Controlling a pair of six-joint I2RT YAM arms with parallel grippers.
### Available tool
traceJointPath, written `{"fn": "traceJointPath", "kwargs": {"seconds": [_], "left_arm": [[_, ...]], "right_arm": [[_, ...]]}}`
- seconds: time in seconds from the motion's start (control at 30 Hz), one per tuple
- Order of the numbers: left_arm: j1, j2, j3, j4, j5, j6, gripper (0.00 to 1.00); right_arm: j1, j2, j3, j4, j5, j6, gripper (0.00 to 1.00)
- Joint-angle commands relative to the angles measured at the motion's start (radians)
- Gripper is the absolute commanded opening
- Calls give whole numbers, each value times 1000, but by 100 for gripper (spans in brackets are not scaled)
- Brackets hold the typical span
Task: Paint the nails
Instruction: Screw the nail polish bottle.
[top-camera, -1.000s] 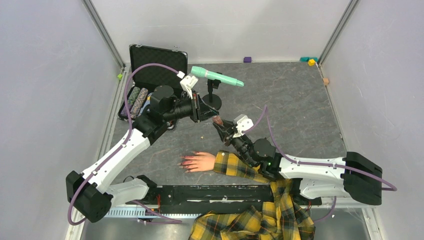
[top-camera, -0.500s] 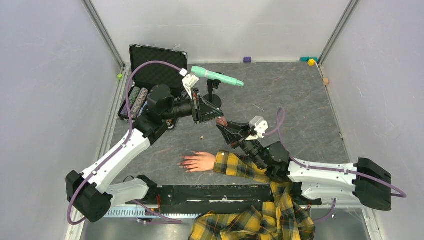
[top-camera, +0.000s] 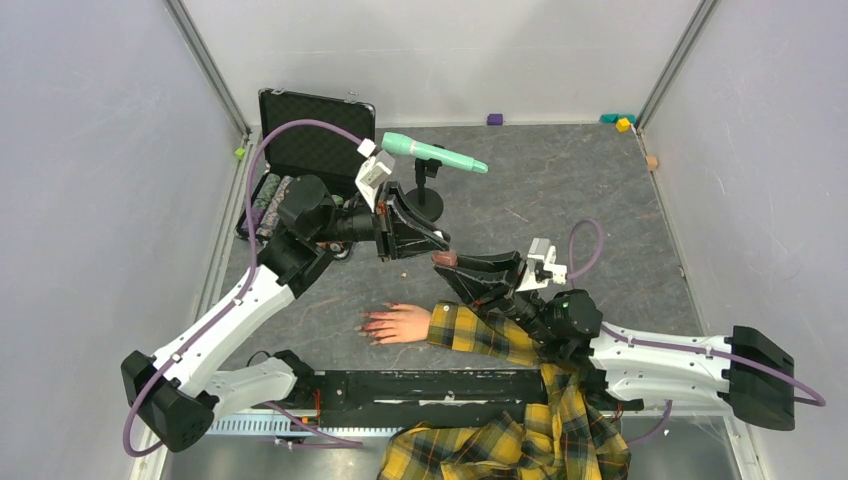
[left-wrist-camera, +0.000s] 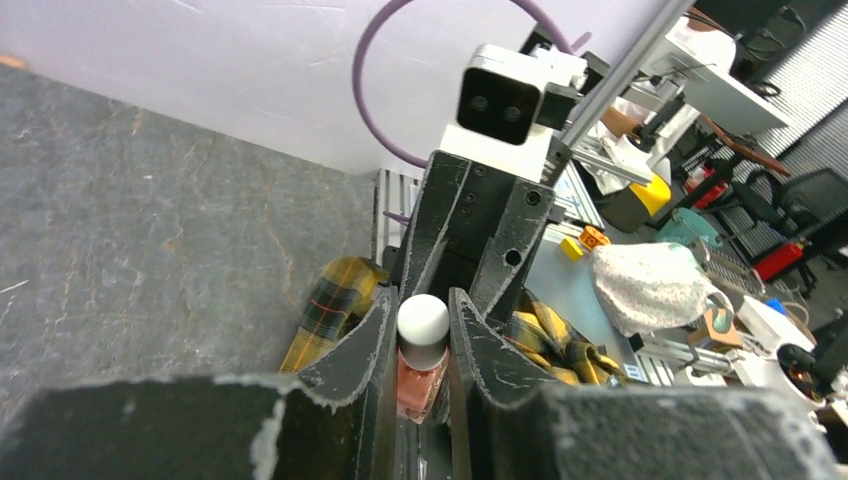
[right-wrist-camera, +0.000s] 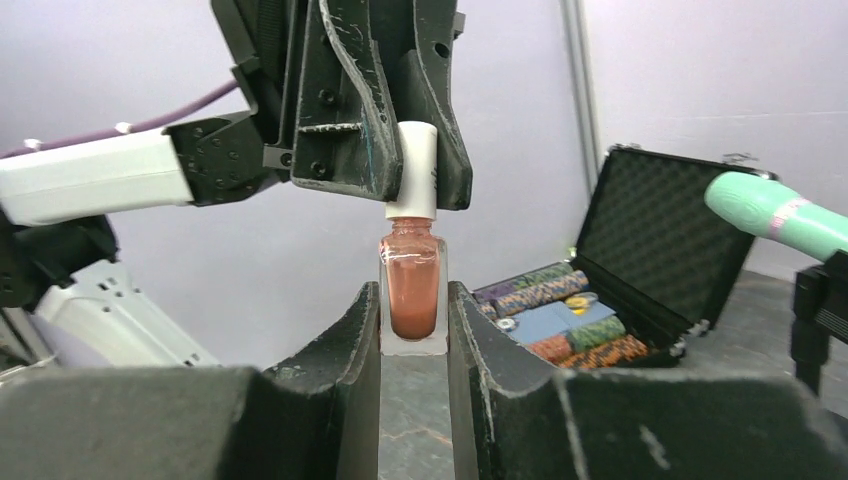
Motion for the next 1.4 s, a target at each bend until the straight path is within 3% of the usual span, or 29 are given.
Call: {"fn": "traceJointPath", "kwargs": {"seconds": [0.0, 0.57, 0.63, 0.67, 0.77, 0.83, 0.87, 1.07, 1.37], "left_arm": [[-35, -1, 20, -24, 171, 5, 2], [-65, 8, 62, -214, 227, 183, 4], [-64, 2, 72, -259, 203, 213, 13], [-64, -1, 77, -283, 188, 230, 22], [-61, -12, 91, -357, 102, 296, 55], [-53, -19, 106, -417, 28, 352, 90], [-45, -23, 108, -434, -20, 373, 99], [37, -31, 102, -436, -100, 409, 100], [144, -96, 9, -231, -107, 281, 100]], "right_arm": [[-15, -32, 26, 149, -79, 92, 0], [-90, 15, 74, 220, -262, 305, 0], [-90, 23, 80, 198, -258, 283, 0], [-90, 24, 82, 190, -255, 272, 0], [-90, 25, 79, 171, -251, 234, 0], [-90, 19, 84, 137, -250, 184, 0], [-91, 17, 91, 100, -244, 149, 0], [-91, 19, 172, -137, -132, -7, 0], [-90, -27, 143, -205, 4, -103, 0]]}}
